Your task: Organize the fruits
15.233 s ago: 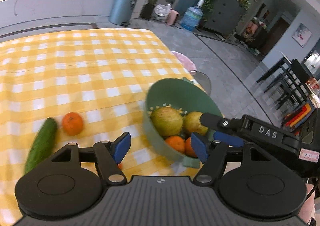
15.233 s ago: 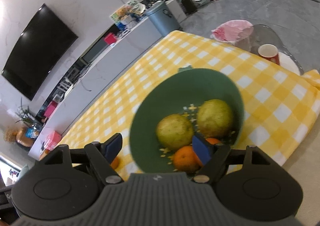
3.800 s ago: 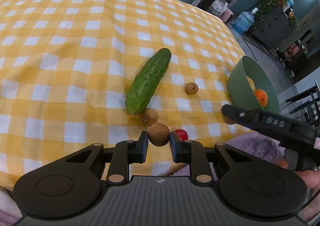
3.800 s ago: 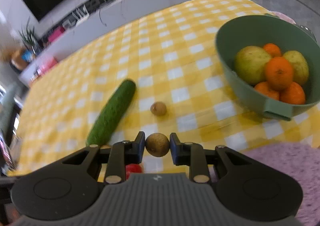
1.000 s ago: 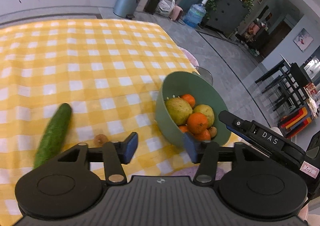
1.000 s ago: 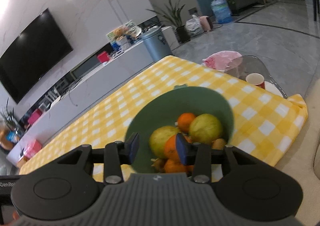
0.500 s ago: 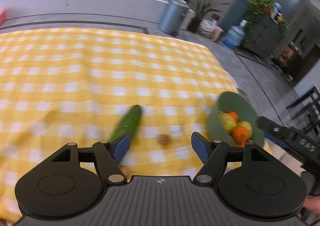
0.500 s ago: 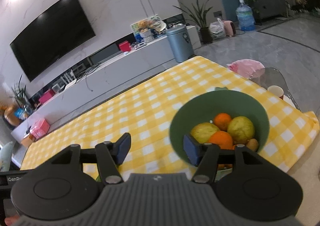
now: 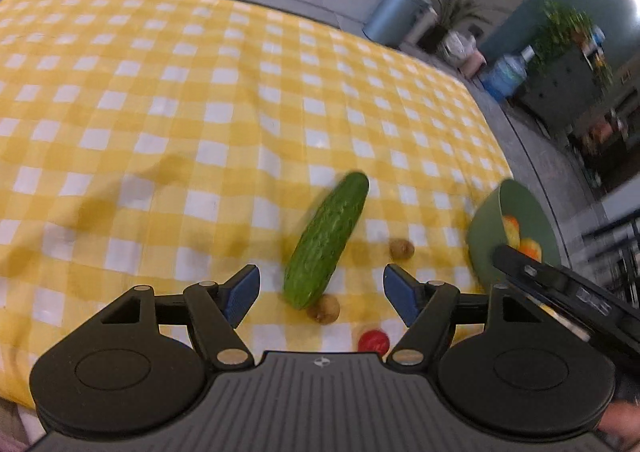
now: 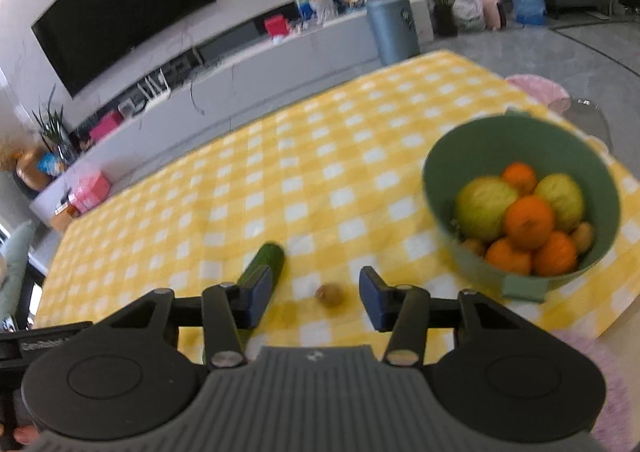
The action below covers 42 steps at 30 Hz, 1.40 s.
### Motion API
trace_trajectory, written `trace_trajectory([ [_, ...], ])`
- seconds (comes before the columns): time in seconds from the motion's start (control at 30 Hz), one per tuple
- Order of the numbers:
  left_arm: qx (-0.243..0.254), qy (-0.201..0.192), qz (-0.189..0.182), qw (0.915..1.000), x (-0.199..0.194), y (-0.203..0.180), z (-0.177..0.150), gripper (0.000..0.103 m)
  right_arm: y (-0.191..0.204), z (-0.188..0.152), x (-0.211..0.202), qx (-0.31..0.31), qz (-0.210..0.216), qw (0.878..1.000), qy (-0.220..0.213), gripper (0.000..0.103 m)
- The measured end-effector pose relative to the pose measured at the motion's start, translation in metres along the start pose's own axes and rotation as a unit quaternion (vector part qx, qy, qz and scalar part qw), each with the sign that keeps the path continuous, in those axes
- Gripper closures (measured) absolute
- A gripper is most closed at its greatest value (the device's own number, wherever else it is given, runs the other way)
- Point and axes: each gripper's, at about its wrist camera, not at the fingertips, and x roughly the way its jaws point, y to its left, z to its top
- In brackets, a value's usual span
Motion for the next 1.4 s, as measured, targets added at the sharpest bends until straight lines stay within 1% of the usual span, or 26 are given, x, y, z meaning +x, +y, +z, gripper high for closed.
trace_trajectory([
  [0.1,0.037,0.028,-0.009,0.9989,0.006,-0.005,-0.004,0.02,0.004,-0.007,0.022,0.01,-0.005,1.0,0.021,0.067],
  [0.13,0.048,0.031,-0.014,0.9982,0.008,-0.007,-0.006,0.02,0.003,-0.01,0.031,0.024,-0.002,0.999,0.029,0.075],
  [0.17,0.06,0.033,-0.017,0.9975,0.009,-0.01,-0.008,0.02,0.002,-0.014,0.039,0.04,0.003,0.999,0.037,0.078],
  [0.2,0.07,0.037,-0.017,0.9967,0.012,-0.012,-0.01,0.02,0.001,-0.016,0.048,0.053,0.003,0.998,0.043,0.078],
  [0.23,0.075,0.042,-0.015,0.9961,0.014,-0.014,-0.012,0.02,0.001,-0.018,0.055,0.058,-0.007,0.997,0.043,0.077],
  [0.3,0.078,0.054,-0.012,0.9954,0.019,-0.015,-0.014,0.02,0.006,-0.021,0.068,0.037,-0.033,0.998,0.034,0.077],
  [0.33,0.076,0.059,-0.014,0.9953,0.022,-0.014,-0.015,0.02,0.007,-0.021,0.075,0.031,-0.038,0.998,0.045,0.077],
  [0.37,0.073,0.063,-0.017,0.9952,0.025,-0.013,-0.015,0.02,0.006,-0.019,0.08,0.036,-0.03,0.997,0.055,0.077],
  [0.4,0.068,0.068,-0.019,0.9952,0.028,-0.01,-0.015,0.02,0.004,-0.017,0.083,0.042,-0.021,0.997,0.057,0.076],
  [0.43,0.062,0.072,-0.019,0.9952,0.031,-0.008,-0.014,0.021,0.003,-0.014,0.085,0.045,-0.022,0.997,0.058,0.076],
  [0.53,0.048,0.082,-0.014,0.9953,0.039,0.0,-0.013,0.021,0.003,-0.004,0.093,0.03,-0.053,0.997,0.053,0.075],
  [0.57,0.046,0.084,-0.013,0.9953,0.04,0.001,-0.013,0.021,0.003,-0.002,0.098,0.023,-0.059,0.996,0.058,0.075],
  [0.6,0.045,0.085,-0.013,0.9953,0.041,0.003,-0.013,0.021,0.003,0.0,0.105,0.009,-0.058,0.996,0.072,0.075],
  [0.67,0.044,0.086,-0.011,0.9953,0.043,0.005,-0.013,0.021,0.004,0.001,0.116,-0.014,-0.05,0.994,0.095,0.075],
  [0.77,0.049,0.09,-0.005,0.9947,0.047,0.007,-0.014,0.021,0.009,-0.002,0.128,-0.044,-0.051,0.991,0.116,0.075],
  [0.97,0.051,0.095,-0.003,0.9942,0.048,0.007,-0.015,0.021,0.011,-0.005,0.135,-0.06,-0.072,0.988,0.12,0.075],
  [1.0,0.051,0.096,-0.002,0.9941,0.048,0.007,-0.015,0.021,0.01,-0.006,0.137,-0.058,-0.072,0.988,0.122,0.076],
  [1.03,0.051,0.097,-0.001,0.994,0.048,0.006,-0.015,0.021,0.009,-0.005,0.137,-0.058,-0.071,0.989,0.118,0.08],
  [1.1,0.049,0.097,0.003,0.994,0.049,0.005,-0.016,0.021,0.01,-0.006,0.136,-0.065,-0.074,0.989,0.112,0.081],
  [1.17,0.032,0.09,0.016,0.9953,0.05,0.005,-0.016,0.021,0.01,-0.008,0.133,-0.075,-0.076,0.988,0.108,0.081],
  [1.23,0.009,0.086,0.032,0.9957,0.051,0.006,-0.017,0.021,0.008,-0.008,0.132,-0.07,-0.071,0.989,0.107,0.081],
  [1.4,-0.025,0.091,0.036,0.9949,0.053,0.007,-0.024,0.021,0.0,-0.007,0.132,-0.043,-0.056,0.992,0.104,0.081],
])
